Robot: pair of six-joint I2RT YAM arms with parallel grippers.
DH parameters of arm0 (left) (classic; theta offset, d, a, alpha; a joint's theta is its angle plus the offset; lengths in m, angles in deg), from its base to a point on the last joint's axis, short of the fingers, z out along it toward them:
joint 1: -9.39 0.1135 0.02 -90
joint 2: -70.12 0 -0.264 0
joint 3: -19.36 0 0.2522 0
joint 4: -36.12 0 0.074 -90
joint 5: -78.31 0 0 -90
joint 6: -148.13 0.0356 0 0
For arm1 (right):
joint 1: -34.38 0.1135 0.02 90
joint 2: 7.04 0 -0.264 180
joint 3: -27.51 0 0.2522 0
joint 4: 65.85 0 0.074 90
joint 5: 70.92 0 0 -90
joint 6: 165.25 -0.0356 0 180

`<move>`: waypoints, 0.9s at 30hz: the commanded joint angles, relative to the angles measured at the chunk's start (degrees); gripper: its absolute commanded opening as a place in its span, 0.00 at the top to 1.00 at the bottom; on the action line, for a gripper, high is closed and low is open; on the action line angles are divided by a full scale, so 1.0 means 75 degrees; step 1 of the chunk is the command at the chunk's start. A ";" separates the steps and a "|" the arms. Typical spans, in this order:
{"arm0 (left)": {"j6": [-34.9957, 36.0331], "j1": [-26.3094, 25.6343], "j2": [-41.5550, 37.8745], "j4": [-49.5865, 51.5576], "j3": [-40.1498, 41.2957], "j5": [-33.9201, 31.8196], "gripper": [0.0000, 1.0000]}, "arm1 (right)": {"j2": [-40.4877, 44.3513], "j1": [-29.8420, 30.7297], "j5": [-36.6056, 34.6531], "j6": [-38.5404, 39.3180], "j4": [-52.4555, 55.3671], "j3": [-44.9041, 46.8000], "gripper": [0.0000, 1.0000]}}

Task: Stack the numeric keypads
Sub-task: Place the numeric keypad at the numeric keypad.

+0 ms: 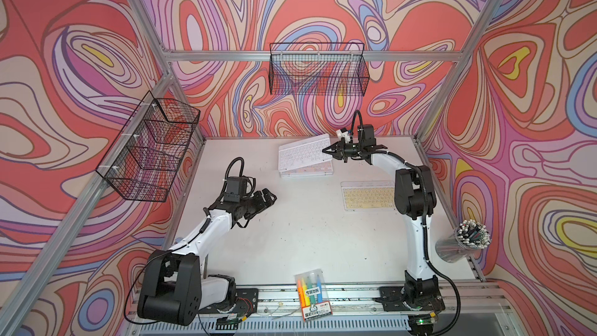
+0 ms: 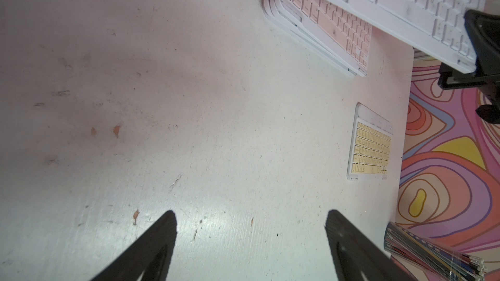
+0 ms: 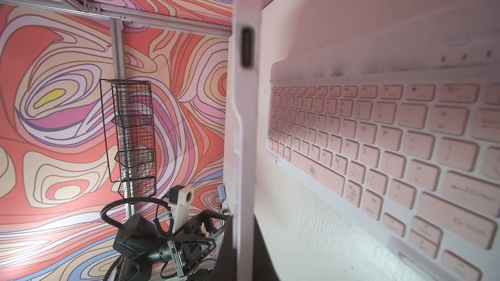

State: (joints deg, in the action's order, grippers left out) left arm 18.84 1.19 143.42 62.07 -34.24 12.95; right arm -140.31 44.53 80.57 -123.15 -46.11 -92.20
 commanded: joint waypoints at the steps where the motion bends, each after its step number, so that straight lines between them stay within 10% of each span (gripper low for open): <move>1: -0.0047 0.0028 0.0104 -0.0101 0.0044 0.0101 0.10 | -0.0246 -0.0026 0.0590 -0.0047 -0.0178 -0.0482 1.00; 27: -0.0012 0.0028 0.0294 -0.0136 0.0050 0.0112 0.10 | -0.1253 -0.0239 0.0555 -0.0117 -0.0244 -0.0768 1.00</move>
State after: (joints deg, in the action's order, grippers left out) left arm 18.84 1.19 145.08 61.87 -34.24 13.80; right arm -149.05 43.33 83.28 -123.83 -45.43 -96.94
